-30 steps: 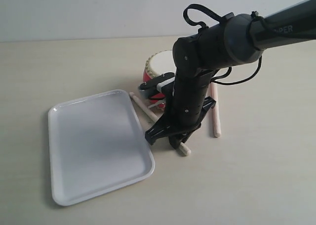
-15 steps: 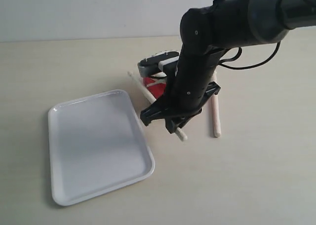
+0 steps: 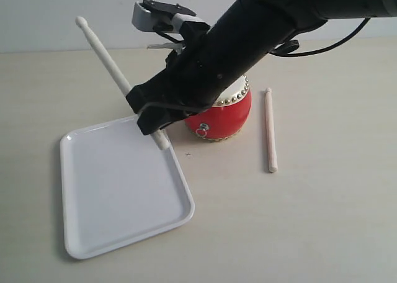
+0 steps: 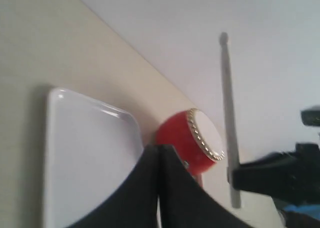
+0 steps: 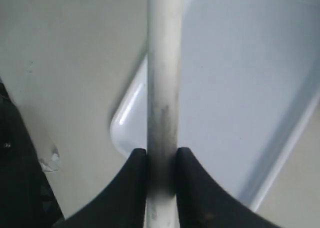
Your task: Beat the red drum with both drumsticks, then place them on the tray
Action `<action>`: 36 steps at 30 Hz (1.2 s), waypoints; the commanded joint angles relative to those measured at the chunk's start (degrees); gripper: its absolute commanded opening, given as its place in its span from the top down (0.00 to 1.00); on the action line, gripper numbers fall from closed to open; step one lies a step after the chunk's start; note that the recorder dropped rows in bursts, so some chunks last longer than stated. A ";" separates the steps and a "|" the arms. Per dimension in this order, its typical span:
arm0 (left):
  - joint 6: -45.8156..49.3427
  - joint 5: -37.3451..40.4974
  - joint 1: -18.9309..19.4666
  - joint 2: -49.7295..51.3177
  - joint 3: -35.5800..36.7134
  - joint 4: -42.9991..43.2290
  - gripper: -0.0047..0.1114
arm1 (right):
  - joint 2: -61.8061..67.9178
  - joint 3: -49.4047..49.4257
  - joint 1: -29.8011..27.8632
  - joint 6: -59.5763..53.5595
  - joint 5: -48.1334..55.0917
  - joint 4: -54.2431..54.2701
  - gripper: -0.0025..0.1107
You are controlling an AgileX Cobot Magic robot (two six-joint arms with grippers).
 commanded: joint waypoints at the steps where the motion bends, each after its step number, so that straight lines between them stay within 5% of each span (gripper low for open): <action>1: 20.92 -0.27 -3.70 0.87 -0.22 -24.20 0.96 | -0.59 -0.20 1.12 -7.05 -0.44 5.09 0.98; 4: 31.34 2.66 -5.51 2.34 -0.71 -35.64 0.96 | -0.59 -0.20 1.86 -7.31 -1.47 4.86 0.98; 6: 37.57 6.33 -5.53 4.88 -3.39 -35.16 0.96 | -0.59 -0.20 1.86 -7.31 -1.62 4.74 0.98; 9: 38.69 10.00 -5.53 13.39 -11.67 -27.02 0.96 | -0.59 -0.20 1.86 -7.31 -1.41 4.53 0.98; 12: 38.98 24.42 -5.53 26.70 -22.08 -16.31 0.96 | -0.59 -0.20 1.86 -7.31 -1.41 4.40 0.98; 14: 42.30 31.34 -5.39 32.73 -26.02 -14.84 0.96 | -0.59 -0.20 1.86 -7.31 -1.41 4.40 0.98; 17: 45.28 31.74 -4.57 37.44 -28.18 -15.88 0.96 | -0.59 -0.20 1.86 -7.31 -1.30 3.91 0.98; 21: 46.49 26.33 -1.15 40.05 -27.72 -18.12 0.96 | -0.59 -0.20 1.86 -6.32 -1.30 1.93 0.98; 25: 55.43 28.44 4.24 41.59 -23.27 -29.38 0.96 | -0.59 -0.20 1.86 -5.79 -1.80 1.80 0.98; 30: 80.11 45.21 13.73 47.67 -11.11 -54.42 0.96 | -0.59 -0.20 1.86 -4.69 -3.70 1.80 0.98; 36: 90.49 50.49 17.53 51.08 -10.31 -54.42 0.96 | 2.20 -0.20 1.86 -1.91 -3.91 4.40 0.98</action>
